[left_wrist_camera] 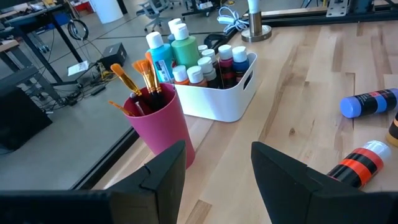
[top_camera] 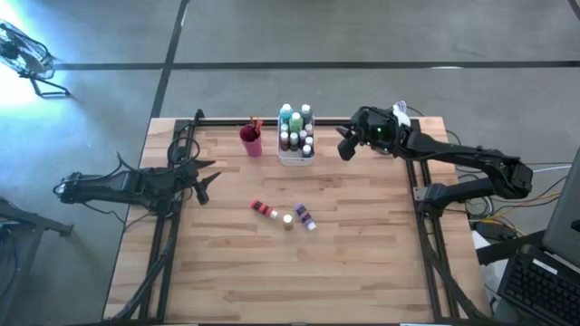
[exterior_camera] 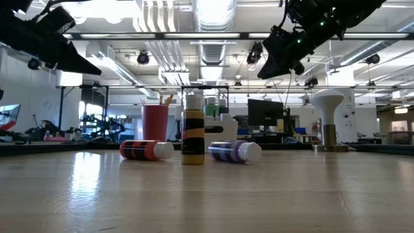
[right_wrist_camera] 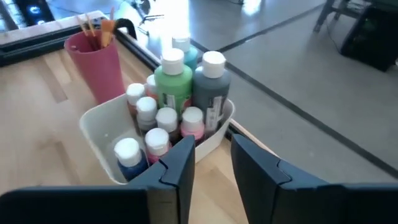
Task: Pick & Place Paint Supplies
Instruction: Put the yellow paint bottle into the white bin
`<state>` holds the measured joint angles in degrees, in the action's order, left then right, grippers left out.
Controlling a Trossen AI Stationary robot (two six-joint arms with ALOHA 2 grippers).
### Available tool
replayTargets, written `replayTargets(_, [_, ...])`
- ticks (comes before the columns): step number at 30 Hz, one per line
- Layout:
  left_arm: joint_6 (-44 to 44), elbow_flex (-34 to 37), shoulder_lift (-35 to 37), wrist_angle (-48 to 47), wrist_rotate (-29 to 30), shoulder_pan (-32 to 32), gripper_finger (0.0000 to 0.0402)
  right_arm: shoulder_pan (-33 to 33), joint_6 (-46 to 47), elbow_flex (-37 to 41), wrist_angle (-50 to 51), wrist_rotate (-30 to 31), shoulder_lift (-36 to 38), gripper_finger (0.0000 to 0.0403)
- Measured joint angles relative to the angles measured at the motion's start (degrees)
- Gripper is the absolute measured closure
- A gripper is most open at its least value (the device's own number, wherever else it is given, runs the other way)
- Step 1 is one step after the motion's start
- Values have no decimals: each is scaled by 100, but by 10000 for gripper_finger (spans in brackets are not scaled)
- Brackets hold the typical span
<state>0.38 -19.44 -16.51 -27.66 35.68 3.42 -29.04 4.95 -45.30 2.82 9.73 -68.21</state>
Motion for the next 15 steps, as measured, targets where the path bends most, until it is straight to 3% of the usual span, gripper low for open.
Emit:
replayTargets(6, [2, 0, -7, 0, -2, 0, 213, 11, 5, -218, -59, -975, 9, 288])
replayTargets(15, [2, 0, -7, -2, -6, 0, 213, 346, 164, -227, -320, -1656, -19, 268])
